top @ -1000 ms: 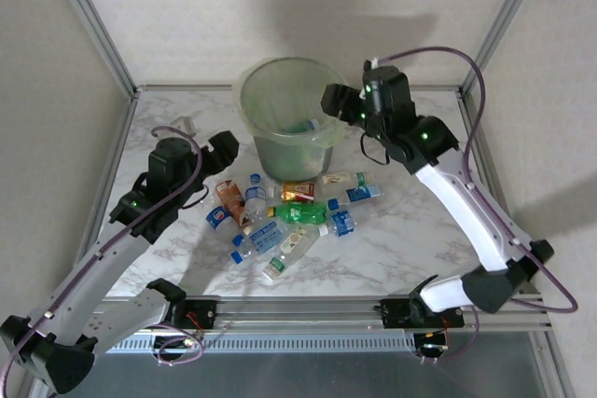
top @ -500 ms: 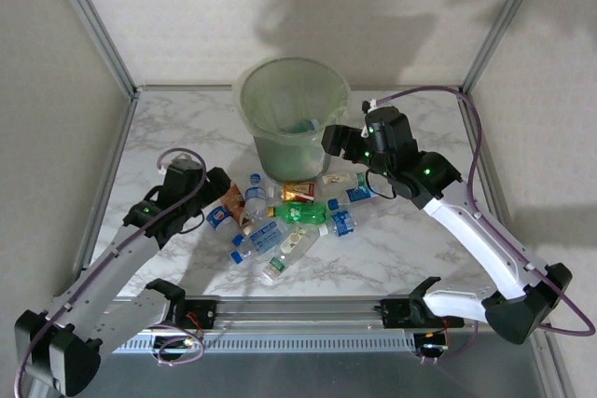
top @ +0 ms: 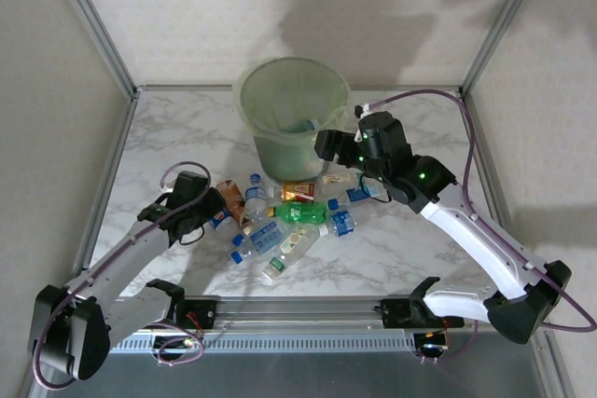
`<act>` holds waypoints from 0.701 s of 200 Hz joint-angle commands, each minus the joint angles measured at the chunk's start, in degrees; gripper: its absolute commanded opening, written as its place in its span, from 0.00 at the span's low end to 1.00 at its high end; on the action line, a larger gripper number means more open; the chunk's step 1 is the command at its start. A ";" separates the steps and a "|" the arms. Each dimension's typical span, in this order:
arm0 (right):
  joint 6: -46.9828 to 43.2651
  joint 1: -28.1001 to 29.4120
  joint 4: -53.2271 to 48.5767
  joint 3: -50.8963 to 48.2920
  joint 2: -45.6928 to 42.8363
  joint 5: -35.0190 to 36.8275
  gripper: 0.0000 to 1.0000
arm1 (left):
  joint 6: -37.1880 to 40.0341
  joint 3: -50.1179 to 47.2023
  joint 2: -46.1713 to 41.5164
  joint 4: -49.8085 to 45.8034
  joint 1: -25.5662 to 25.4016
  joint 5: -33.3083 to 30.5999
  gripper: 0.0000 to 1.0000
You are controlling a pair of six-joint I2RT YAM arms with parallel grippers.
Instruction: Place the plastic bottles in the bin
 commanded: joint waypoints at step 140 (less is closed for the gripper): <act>0.96 2.79 1.89 0.23 2.44 -0.15 0.84 | -1.19 -4.01 12.22 8.47 3.42 -0.59 0.73</act>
